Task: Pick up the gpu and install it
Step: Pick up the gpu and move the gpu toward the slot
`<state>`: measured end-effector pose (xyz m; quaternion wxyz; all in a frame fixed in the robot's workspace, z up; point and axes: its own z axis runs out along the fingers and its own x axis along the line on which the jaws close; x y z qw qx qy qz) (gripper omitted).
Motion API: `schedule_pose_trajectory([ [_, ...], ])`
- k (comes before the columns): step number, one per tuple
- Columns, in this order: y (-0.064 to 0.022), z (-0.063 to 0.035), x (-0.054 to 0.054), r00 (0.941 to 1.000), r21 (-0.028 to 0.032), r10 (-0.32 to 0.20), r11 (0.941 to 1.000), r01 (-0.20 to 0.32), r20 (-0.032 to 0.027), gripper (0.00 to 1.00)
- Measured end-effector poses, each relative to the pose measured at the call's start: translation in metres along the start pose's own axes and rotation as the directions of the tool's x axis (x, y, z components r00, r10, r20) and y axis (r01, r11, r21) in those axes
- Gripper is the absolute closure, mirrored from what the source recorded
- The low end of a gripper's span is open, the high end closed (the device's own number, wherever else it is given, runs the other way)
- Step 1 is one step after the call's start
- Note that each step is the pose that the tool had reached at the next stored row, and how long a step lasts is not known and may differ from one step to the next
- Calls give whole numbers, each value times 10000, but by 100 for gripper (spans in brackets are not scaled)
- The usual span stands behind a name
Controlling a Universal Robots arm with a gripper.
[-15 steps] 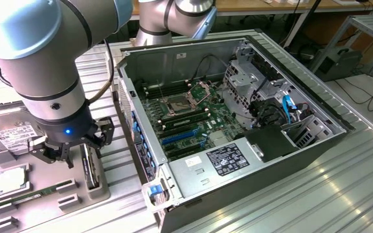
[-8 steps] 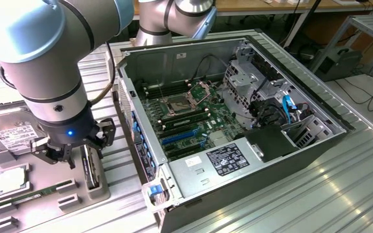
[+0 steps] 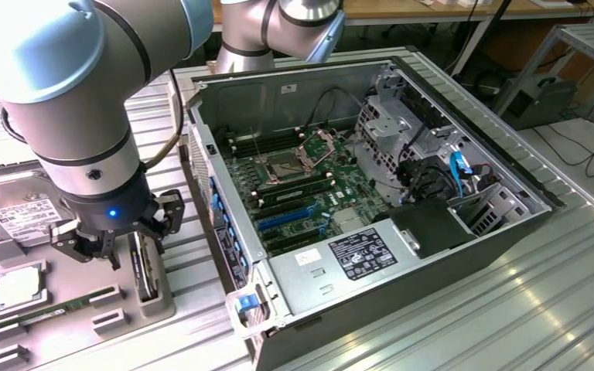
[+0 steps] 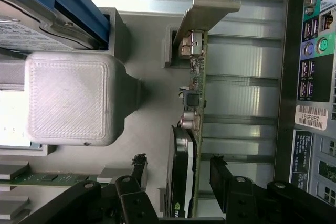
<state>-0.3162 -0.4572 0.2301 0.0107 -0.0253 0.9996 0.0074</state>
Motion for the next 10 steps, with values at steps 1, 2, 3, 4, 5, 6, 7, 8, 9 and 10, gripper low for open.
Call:
schedule_pose_trajectory([
  [1,0,0,0,10000,0,0,10000,0,0,40],
  [2,0,0,0,10000,0,0,10000,0,1,40],
  [3,0,0,0,10000,0,0,10000,0,0,40],
  [4,0,0,0,10000,0,1,10000,-1,0,40],
  [5,0,0,0,10000,0,0,10000,0,0,40],
  [6,0,0,0,10000,0,0,10000,0,0,40],
  [7,0,0,0,10000,0,0,10000,0,0,40],
  [8,0,0,0,10000,0,0,10000,0,0,38],
  [9,0,0,0,10000,0,0,10000,0,0,38],
  [10,0,0,0,10000,0,0,10000,0,0,38],
])
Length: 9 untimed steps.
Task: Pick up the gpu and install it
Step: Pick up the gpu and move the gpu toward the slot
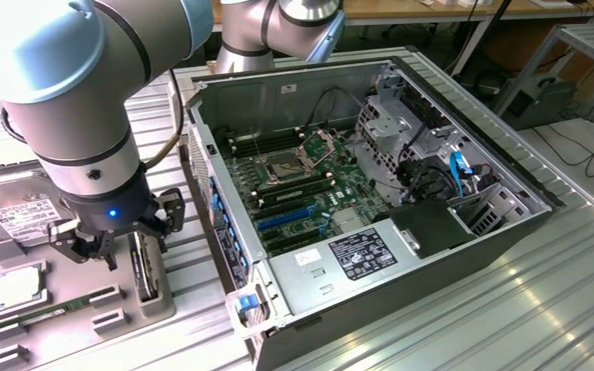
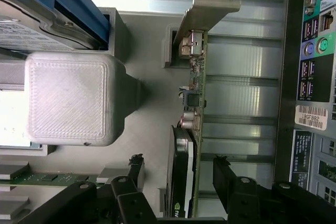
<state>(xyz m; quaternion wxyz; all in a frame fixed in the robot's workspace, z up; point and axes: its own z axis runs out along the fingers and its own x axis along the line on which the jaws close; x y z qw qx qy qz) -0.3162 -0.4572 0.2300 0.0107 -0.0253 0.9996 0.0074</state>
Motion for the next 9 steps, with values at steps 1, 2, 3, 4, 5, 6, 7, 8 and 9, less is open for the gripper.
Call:
schedule_pose_trajectory([
  [1,0,0,0,10000,0,0,10000,0,0,33],
  [2,0,0,0,10000,0,1,10000,-1,0,33],
  [3,0,0,0,10000,0,0,10000,0,0,33],
  [4,0,0,0,10000,0,1,10000,-1,0,33],
  [5,0,0,0,10000,0,0,10000,0,0,33],
  [6,0,0,0,10000,0,0,10000,0,0,33],
  [7,0,0,0,10000,0,0,10000,0,0,34],
  [8,16,1,-1,10000,-1,0,10000,0,2,53],
  [9,63,8,-3,10000,0,-1,10000,1,0,53],
])
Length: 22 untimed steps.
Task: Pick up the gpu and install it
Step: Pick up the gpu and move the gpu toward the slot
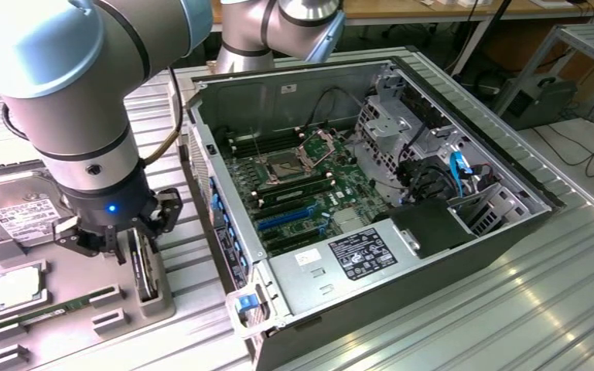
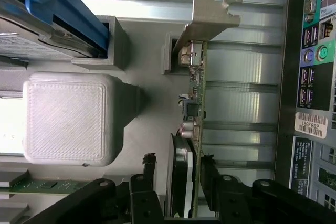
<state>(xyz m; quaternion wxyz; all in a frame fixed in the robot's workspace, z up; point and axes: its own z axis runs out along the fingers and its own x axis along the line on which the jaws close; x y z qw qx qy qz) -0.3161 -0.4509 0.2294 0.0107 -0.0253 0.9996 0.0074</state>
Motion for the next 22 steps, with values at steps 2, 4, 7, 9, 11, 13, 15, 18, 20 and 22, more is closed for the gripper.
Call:
schedule_pose_trajectory([
  [2,1,0,0,10000,0,1,10000,-1,-1,62],
  [4,1,0,0,10000,0,1,10000,-1,0,71],
  [7,1,-9,0,10000,3,1,10000,-1,-3,72],
  [9,4,-197,-4,10000,0,1,10000,-1,-1,72],
  [11,9,-562,-12,10000,-13,2,10000,-2,0,72],
  [13,10,-679,-15,10000,-12,1,10000,-1,0,72],
  [15,11,-712,-15,10000,-13,1,10000,-1,1,72],
  [18,12,-758,-16,10000,-13,2,10000,-2,1,72],
  [20,12,-793,-17,10000,-13,2,10000,-2,0,72],
  [22,13,-842,-18,10000,-12,2,10000,-2,-1,72],
])
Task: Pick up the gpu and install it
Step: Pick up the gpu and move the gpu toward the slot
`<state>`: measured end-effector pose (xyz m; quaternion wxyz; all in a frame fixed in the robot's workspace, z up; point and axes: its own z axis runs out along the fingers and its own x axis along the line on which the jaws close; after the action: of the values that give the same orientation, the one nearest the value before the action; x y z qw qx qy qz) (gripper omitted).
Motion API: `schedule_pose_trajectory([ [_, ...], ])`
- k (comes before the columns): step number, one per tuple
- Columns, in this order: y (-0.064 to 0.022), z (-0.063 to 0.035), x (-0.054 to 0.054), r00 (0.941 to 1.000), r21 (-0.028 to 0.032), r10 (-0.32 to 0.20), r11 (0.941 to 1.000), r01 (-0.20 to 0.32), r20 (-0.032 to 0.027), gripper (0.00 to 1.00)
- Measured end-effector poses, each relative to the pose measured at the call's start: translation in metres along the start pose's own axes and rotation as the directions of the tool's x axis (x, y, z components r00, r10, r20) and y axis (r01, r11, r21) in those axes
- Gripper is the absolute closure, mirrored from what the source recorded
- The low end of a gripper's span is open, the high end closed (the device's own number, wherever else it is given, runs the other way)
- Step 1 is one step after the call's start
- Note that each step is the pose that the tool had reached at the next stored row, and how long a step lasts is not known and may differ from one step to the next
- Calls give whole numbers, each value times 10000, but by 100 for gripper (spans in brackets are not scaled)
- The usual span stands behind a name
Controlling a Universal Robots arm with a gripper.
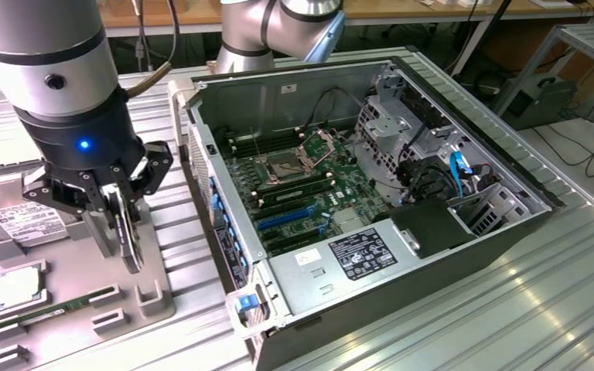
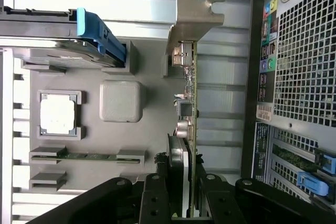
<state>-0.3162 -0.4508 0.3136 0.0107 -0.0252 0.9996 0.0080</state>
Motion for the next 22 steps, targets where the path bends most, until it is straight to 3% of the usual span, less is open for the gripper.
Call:
schedule_pose_trajectory([
  [22,6,-409,-9,10000,-4,0,10000,0,1,72],
])
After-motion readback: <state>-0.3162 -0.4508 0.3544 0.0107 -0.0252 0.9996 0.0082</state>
